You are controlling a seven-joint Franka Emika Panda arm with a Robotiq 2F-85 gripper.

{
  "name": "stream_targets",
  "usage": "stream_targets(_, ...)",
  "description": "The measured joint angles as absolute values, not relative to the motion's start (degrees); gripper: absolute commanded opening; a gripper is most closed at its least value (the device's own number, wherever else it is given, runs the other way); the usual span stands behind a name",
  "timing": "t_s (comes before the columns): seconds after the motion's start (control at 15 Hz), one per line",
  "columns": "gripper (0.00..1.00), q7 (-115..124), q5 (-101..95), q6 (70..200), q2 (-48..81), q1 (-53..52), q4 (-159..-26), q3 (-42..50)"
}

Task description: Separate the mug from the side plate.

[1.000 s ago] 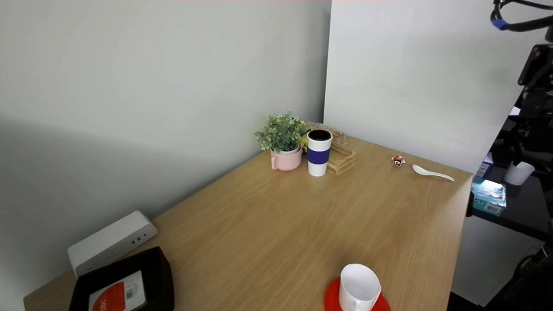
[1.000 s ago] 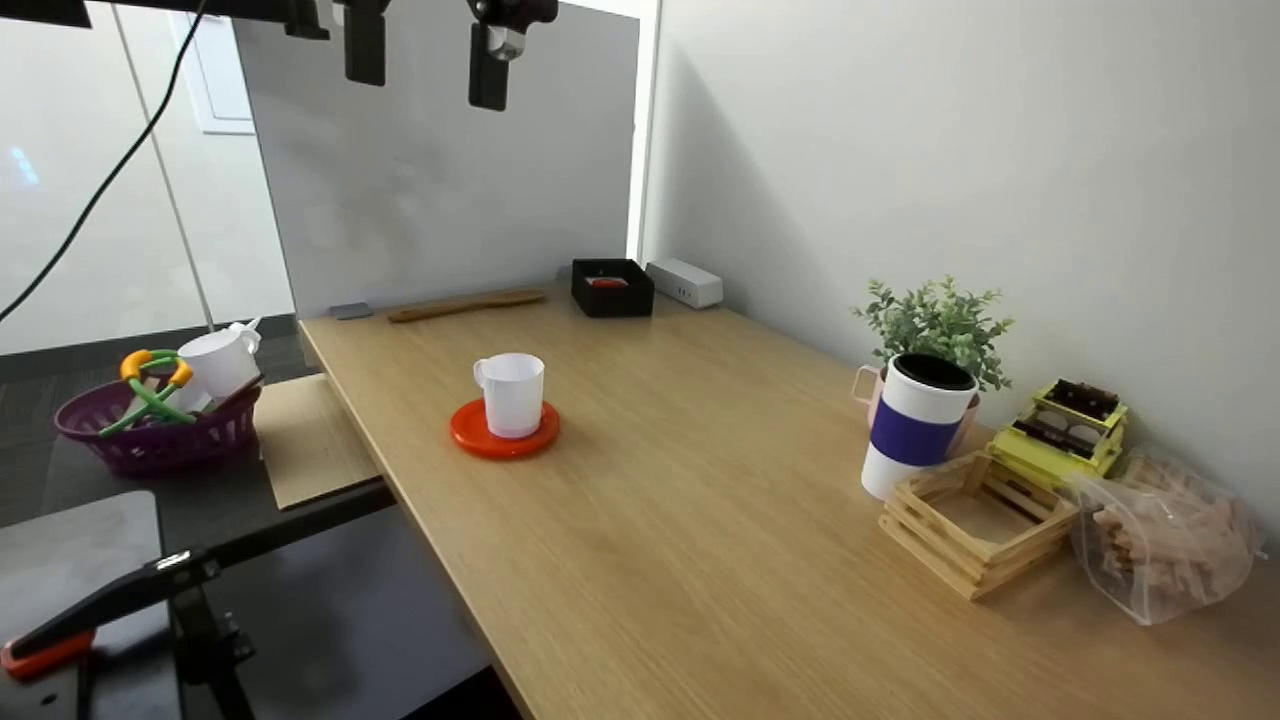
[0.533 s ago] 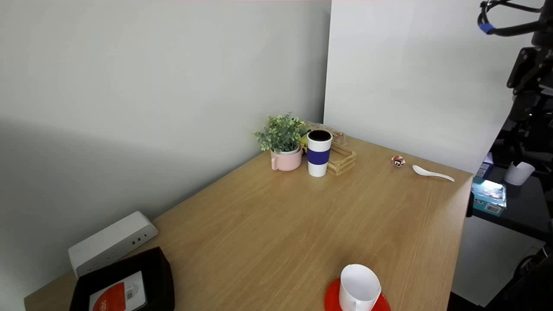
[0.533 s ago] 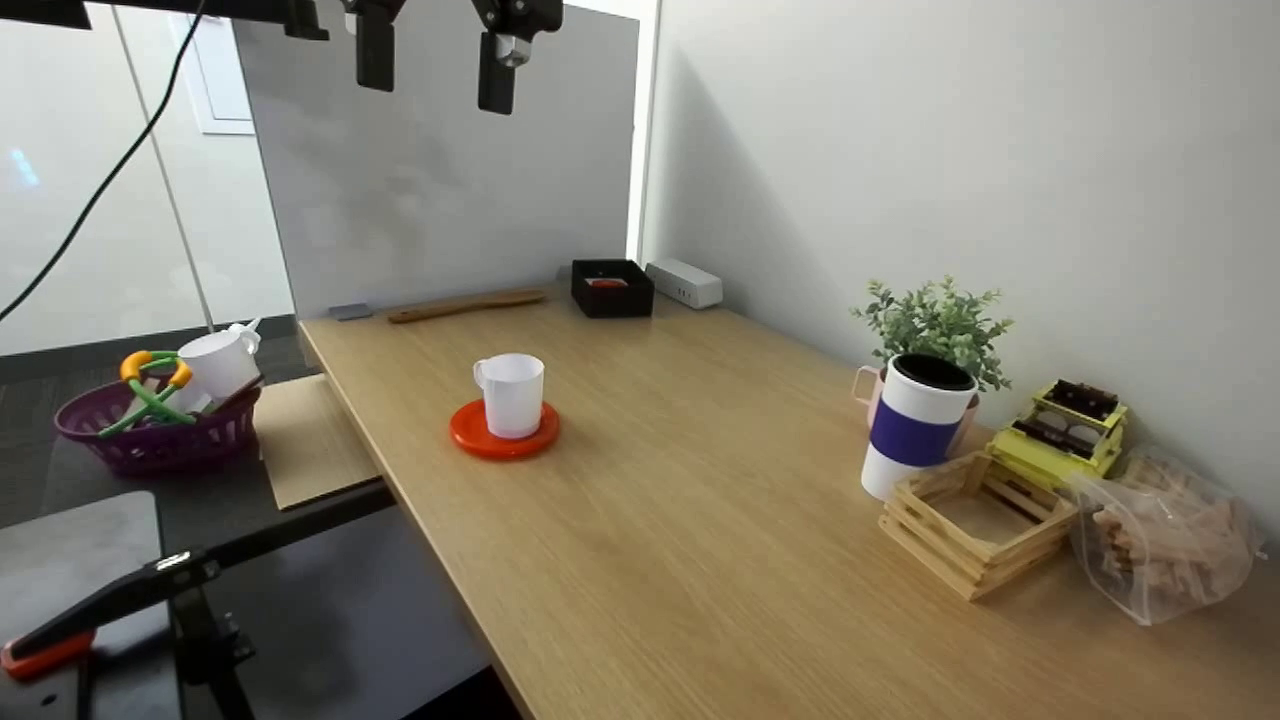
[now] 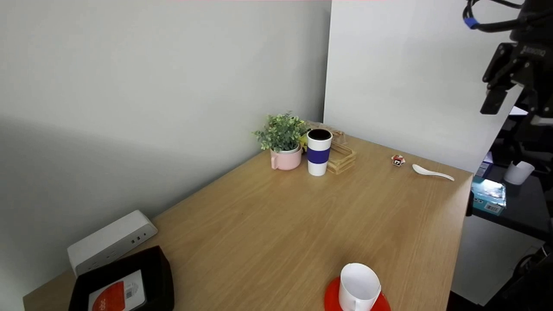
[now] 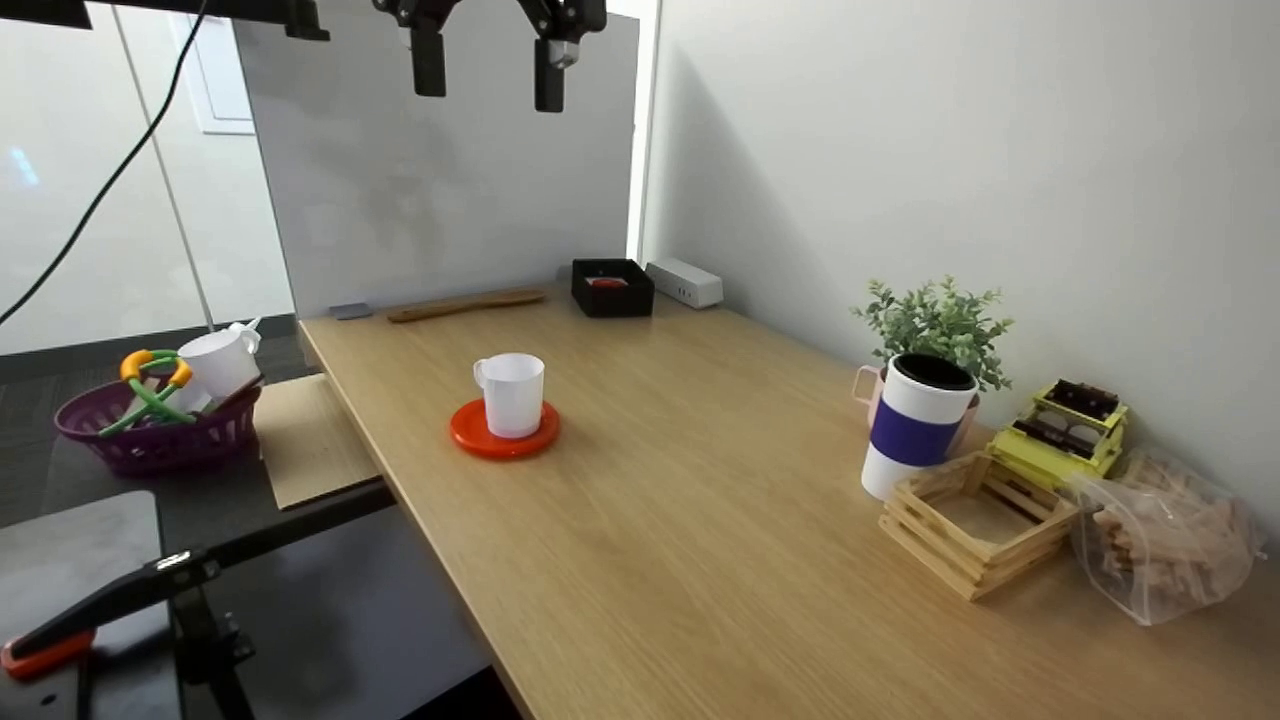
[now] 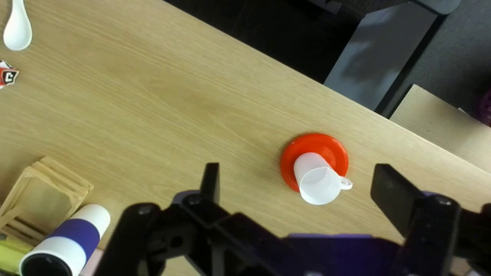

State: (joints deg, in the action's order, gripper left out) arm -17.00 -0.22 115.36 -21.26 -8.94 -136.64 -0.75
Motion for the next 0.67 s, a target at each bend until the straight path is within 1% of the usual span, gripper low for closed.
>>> stream_targets(0.27,1.00,-20.37,-0.10,119.77,-17.78,-9.26,-133.96,-0.95)
stream_targets(0.67,1.00,-30.19,4.70,120.90,-9.27,-10.48,-125.99,-1.06)
